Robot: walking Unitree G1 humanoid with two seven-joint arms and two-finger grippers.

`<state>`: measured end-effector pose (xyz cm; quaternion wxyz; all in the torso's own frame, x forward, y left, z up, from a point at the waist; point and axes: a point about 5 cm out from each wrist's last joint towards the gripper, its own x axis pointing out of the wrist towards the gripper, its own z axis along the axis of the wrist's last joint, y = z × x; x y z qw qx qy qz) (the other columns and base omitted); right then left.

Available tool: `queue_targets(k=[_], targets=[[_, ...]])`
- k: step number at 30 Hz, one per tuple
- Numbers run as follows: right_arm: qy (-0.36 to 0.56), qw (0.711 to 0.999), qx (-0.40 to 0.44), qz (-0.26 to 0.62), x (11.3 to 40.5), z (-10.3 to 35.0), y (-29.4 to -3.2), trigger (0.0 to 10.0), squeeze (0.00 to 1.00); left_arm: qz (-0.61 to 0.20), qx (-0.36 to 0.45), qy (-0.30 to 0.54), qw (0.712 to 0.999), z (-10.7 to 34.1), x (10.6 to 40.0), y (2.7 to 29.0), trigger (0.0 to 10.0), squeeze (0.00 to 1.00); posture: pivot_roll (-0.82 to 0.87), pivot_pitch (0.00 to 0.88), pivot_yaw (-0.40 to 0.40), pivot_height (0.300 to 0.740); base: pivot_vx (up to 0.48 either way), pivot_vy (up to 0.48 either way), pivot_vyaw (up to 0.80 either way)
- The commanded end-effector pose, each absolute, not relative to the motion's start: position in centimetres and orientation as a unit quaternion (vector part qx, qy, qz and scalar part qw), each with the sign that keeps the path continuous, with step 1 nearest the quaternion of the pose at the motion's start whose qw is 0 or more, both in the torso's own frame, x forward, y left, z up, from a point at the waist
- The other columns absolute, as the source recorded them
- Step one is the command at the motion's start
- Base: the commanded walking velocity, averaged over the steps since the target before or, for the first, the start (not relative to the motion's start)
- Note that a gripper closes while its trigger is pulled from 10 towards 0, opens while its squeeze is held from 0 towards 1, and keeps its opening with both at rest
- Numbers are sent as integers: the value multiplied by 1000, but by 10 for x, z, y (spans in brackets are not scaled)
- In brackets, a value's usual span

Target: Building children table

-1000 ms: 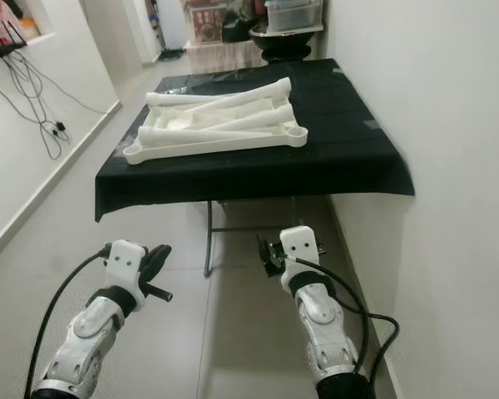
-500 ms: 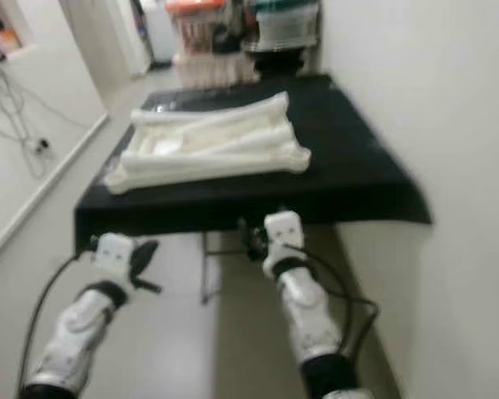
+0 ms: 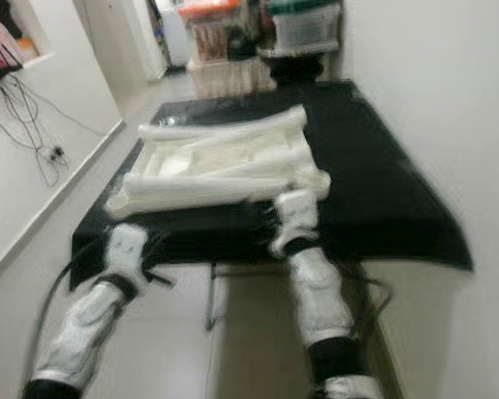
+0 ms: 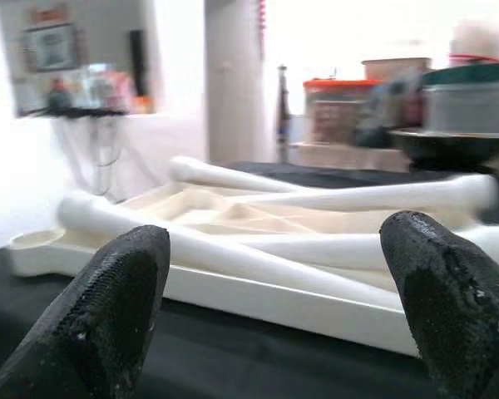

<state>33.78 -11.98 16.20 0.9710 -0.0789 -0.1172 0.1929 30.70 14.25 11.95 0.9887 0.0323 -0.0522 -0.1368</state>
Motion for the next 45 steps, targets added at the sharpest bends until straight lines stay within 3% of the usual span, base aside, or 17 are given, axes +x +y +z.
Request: queue_targets(k=[1, 15, 26, 33, 35, 39, 41, 45], targets=[[-120, 967, -91, 204, 335, 163, -121, 10000, 0, -139, 31, -56, 988, 123, 309, 141, 10000, 0, -61, 0, 125, 740, 364, 0, 0], [-129, 964, -94, 210, 337, 174, -126, 10000, 0, -146, 36, -56, 987, 125, 308, 141, 10000, 0, -63, 0, 132, 740, 363, 0, 286], [-115, 950, -181, 226, 342, 189, -133, 10000, 0, -175, 33, -55, 982, 126, 305, 131, 10000, 0, -62, 0, 125, 740, 361, 0, 0], [-79, 951, -182, 239, 344, 199, -139, 10000, 0, -192, 20, -59, 979, 129, 302, 125, 10000, 0, -65, 0, 119, 740, 213, 0, 0], [-77, 931, -196, 299, 338, 206, -139, 10000, 0, -205, 21, -58, 977, 128, 299, 122, 10000, 0, -65, 0, 115, 740, 0, -212, 0], [-76, 925, -203, 314, 335, 208, -140, 10000, 0, -211, 23, -54, 976, 127, 298, 121, 10000, 0, -66, 0, 112, 740, 0, -455, 0], [-61, 898, -240, 365, 329, 205, -141, 10000, 0, -220, 14, -48, 974, 127, 295, 118, 10000, 0, -62, 0, 106, 740, 0, -465, 0], [-52, 887, -251, 384, 326, 204, -142, 10000, 0, -224, 11, -45, 974, 126, 294, 117, 10000, 0, -60, 0, 103, 740, 0, -377, 0]])
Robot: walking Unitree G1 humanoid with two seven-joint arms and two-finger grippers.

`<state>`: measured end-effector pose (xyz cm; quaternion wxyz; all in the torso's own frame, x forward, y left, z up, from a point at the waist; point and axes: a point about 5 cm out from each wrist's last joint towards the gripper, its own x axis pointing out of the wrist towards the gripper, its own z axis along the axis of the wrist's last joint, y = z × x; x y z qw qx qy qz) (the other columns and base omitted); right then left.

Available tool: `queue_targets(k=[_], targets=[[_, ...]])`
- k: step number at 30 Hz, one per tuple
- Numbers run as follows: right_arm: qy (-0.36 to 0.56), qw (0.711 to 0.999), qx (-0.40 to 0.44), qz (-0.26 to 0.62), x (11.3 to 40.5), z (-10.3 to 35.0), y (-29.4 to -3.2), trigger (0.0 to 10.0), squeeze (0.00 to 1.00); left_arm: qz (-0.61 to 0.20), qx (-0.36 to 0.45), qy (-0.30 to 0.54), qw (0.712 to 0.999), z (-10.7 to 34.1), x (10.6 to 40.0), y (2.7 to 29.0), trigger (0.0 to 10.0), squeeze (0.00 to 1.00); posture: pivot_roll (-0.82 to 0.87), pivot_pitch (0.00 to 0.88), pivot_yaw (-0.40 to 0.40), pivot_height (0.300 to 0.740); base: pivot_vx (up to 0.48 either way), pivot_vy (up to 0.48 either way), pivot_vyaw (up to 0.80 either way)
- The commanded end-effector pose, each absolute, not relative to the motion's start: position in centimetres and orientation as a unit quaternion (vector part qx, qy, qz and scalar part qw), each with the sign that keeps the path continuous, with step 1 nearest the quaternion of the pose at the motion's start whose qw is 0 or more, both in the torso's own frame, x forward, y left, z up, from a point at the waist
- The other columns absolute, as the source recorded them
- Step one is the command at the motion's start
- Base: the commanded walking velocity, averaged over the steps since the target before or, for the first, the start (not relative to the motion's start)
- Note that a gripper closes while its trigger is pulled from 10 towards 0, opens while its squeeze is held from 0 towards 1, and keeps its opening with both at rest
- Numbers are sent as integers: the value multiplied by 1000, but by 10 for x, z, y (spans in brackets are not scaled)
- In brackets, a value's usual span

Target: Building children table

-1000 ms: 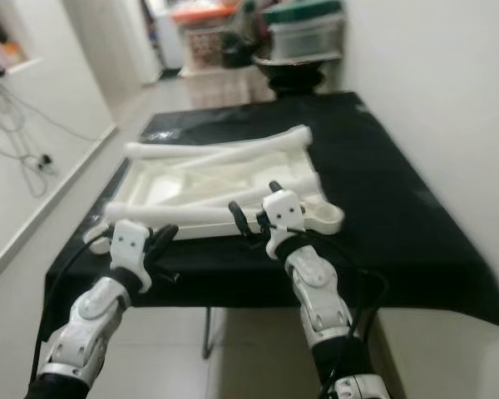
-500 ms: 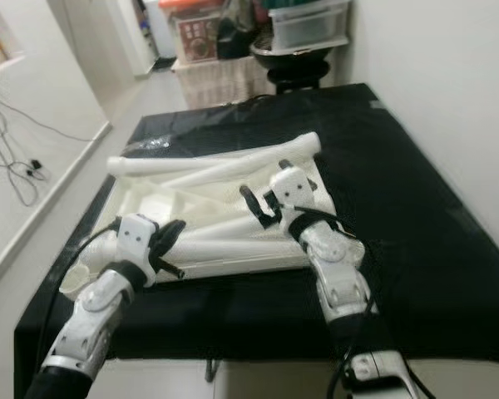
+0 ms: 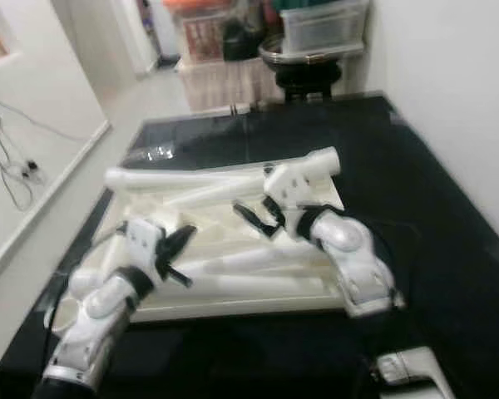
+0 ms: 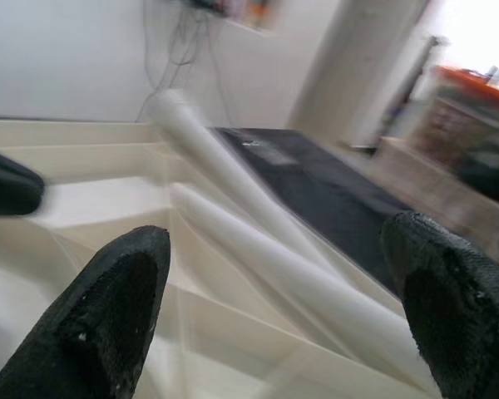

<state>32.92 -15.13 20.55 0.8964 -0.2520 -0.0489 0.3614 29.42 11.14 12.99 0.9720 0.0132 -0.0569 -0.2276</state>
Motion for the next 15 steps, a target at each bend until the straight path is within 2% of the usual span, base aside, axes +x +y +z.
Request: queue_targets(k=[1, 2, 5, 8, 11, 12, 13, 14, 15], targets=[[-38, 869, -258, 421, 320, 203, -142, 10000, 1000, -223, 6, -41, 974, 126, 292, 116, 10000, 0, -59, 0, 102, 740, 0, 0, 0], [-38, 869, -258, 421, 320, 203, -142, 10000, 1000, -223, 6, -41, 974, 126, 292, 116, 10000, 0, -59, 0, 102, 740, 0, 0, 0], [19, 810, -284, 513, 303, 203, -144, 10000, 1000, -224, 1, -29, 974, 124, 286, 117, 10000, 0, -56, 0, 100, 740, 0, 0, 0], [34, 798, -298, 523, 301, 203, -147, 10000, 1000, -226, 1, -25, 974, 124, 284, 117, 10000, 0, -53, 0, 100, 740, 0, 0, 0], [88, 765, -361, 526, 303, 203, -160, 10000, 1000, -258, 3, -7, 966, 119, 274, 112, 10000, 0, -50, 0, 94, 740, 0, 0, 0], [101, 759, -372, 524, 303, 203, -163, 10000, 600, -268, 1, -2, 963, 118, 271, 111, 10000, 0, -50, 0, 92, 740, 0, 0, 0], [101, 759, -372, 524, 303, 203, -163, 10000, 600, -268, 1, -2, 963, 118, 271, 111, 10000, 0, -50, 0, 92, 740, 0, 0, 0], [119, 756, -388, 514, 306, 203, -167, 10000, 0, -289, -4, 9, 957, 116, 265, 108, 10000, 0, -48, 0, 88, 740, 0, 0, 0], [119, 756, -388, 514, 306, 203, -167, 10000, 0, -289, -4, 9, 957, 116, 265, 108, 10000, 0, -48, 0, 88, 740, 0, 0, 0]])
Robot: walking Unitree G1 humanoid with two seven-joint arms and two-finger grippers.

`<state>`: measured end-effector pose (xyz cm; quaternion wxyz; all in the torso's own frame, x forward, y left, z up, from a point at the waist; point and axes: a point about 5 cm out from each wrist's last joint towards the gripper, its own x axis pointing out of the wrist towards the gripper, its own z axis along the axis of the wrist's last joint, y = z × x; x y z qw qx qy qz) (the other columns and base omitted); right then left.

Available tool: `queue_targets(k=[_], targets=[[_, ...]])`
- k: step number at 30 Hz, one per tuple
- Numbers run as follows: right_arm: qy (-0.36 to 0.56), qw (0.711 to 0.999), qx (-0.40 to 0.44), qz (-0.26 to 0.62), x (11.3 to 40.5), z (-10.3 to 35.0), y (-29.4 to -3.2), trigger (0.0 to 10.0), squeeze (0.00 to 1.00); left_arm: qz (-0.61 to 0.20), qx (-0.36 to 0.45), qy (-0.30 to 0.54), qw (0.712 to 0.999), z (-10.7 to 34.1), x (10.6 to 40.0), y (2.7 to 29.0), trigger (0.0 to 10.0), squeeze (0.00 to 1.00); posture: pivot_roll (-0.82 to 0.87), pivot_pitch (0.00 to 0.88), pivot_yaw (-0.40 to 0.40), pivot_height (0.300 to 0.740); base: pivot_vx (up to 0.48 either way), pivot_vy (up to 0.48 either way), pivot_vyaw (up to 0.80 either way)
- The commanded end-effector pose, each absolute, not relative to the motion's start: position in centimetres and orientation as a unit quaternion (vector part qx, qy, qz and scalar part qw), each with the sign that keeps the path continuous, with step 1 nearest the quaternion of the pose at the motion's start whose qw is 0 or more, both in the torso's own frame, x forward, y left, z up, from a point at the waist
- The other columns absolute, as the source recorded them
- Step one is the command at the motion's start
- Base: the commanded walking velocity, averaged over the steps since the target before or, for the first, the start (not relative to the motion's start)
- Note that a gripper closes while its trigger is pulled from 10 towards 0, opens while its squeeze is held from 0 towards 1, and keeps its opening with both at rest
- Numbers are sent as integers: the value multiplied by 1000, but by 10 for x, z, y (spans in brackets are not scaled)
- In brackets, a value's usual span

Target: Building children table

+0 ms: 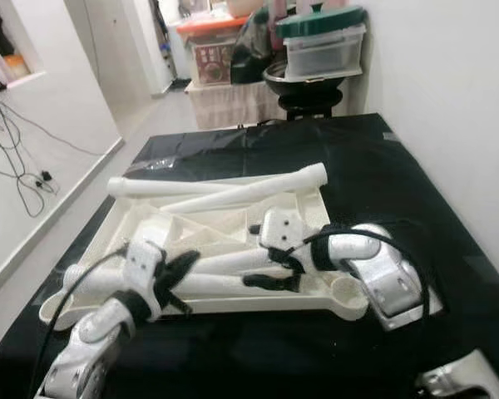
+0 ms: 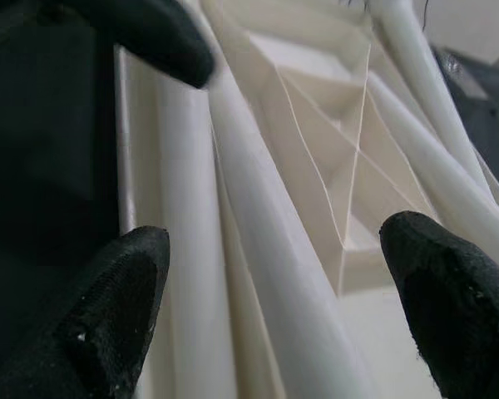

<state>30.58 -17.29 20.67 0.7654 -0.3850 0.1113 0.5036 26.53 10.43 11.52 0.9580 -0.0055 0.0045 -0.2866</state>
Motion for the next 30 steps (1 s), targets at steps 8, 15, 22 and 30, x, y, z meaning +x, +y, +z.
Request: queue_targets(k=[8, 15, 22, 30], targets=[[171, 743, -425, 488, 306, 202, -175, 10000, 0, -314, -11, 40, 949, 109, 252, 110, 10000, 0, -44, 0, 85, 740, 0, 0, 0], [262, 709, -448, 478, 305, 207, -185, 10000, 0, -308, -20, 60, 949, 107, 244, 112, 10000, 0, -37, 7, 71, 740, 0, 0, 0], [334, 679, -503, 418, 317, 202, -197, 10000, 0, -307, -22, 66, 949, 108, 242, 112, 10000, 0, -27, 17, 55, 740, 0, 0, 0], [369, 681, -523, 355, 324, 202, -196, 10000, 0, -303, -23, 71, 950, 110, 241, 113, 10000, 0, -28, 18, 53, 740, 0, 0, 0]])
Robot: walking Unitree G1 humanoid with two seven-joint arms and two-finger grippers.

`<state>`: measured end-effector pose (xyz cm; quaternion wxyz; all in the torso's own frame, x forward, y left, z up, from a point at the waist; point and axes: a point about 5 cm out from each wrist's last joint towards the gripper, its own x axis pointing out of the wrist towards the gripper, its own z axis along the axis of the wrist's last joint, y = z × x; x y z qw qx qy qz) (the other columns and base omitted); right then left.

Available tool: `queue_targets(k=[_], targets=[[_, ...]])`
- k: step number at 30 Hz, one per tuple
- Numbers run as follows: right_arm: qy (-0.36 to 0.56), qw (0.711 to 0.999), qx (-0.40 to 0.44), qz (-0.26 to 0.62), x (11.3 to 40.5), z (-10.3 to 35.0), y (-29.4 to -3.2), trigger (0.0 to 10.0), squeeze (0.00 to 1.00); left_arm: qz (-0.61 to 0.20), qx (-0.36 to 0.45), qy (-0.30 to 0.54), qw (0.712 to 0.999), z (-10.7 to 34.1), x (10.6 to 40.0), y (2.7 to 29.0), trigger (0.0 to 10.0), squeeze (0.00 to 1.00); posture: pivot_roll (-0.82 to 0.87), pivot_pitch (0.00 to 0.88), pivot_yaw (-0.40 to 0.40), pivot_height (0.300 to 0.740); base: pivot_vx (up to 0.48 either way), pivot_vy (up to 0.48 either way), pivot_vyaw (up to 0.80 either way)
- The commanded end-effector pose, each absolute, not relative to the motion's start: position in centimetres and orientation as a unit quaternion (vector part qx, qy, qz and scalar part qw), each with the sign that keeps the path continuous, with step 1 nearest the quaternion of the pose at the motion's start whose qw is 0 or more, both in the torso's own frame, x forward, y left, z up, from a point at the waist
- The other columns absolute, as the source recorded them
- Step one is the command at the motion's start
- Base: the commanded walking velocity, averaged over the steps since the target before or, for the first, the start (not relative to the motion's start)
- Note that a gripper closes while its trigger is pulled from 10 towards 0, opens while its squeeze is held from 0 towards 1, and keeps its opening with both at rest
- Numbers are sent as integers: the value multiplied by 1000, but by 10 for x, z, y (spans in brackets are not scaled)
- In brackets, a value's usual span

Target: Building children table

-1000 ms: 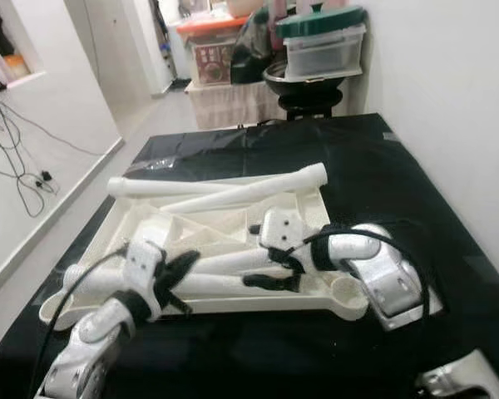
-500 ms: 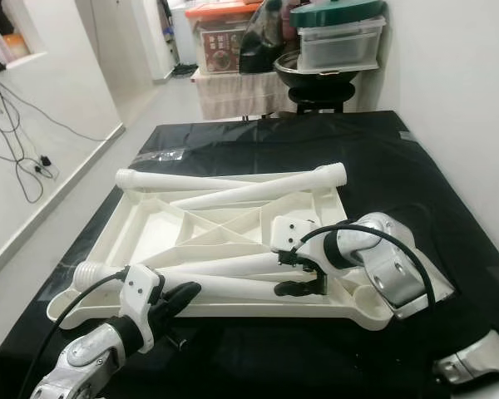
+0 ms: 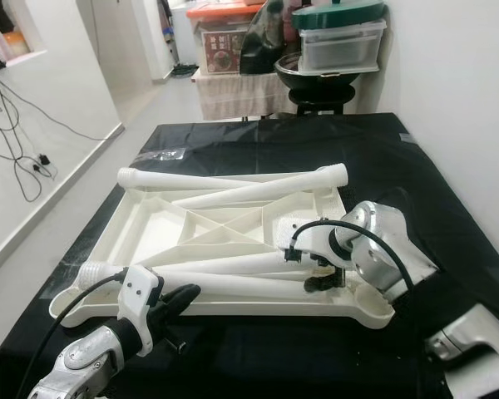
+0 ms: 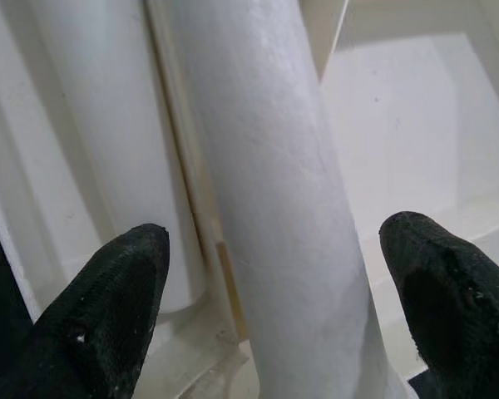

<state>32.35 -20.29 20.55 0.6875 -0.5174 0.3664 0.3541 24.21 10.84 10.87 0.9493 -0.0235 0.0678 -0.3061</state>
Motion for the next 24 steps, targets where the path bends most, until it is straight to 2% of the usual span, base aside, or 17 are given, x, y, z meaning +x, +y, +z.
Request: queue_targets(k=[1, 5, 6, 11, 18, 22, 24], targets=[[369, 681, -523, 355, 324, 202, -196, 10000, 0, -303, -23, 71, 950, 110, 241, 113, 10000, 0, -28, 18, 53, 740, 0, 0, 0], [374, 679, -524, 352, 323, 202, -196, 10000, 0, -303, -23, 71, 950, 110, 240, 113, 10000, 0, -29, 19, 53, 740, 0, 0, 0], [379, 674, -530, 349, 323, 202, -197, 0, 0, -304, -22, 72, 950, 110, 240, 112, 10000, 0, -30, 18, 54, 740, 0, 0, 0], [388, 659, -545, 344, 321, 201, -202, 0, 0, -304, -25, 73, 949, 110, 241, 111, 10000, 0, -35, 19, 50, 740, 0, 0, 0], [389, 658, -548, 340, 321, 203, -203, 0, 0, -304, -25, 73, 949, 111, 241, 111, 10000, 0, -37, 17, 51, 740, 0, 0, 0], [367, 675, -548, 331, 325, 211, -201, 0, 0, -306, -23, 74, 949, 111, 242, 110, 10000, 0, -40, 16, 53, 740, 0, 0, 0], [347, 698, -533, 329, 328, 219, -199, 0, 0, -307, -19, 72, 949, 112, 243, 111, 10000, 0, -41, 11, 58, 740, 0, 0, 0]])
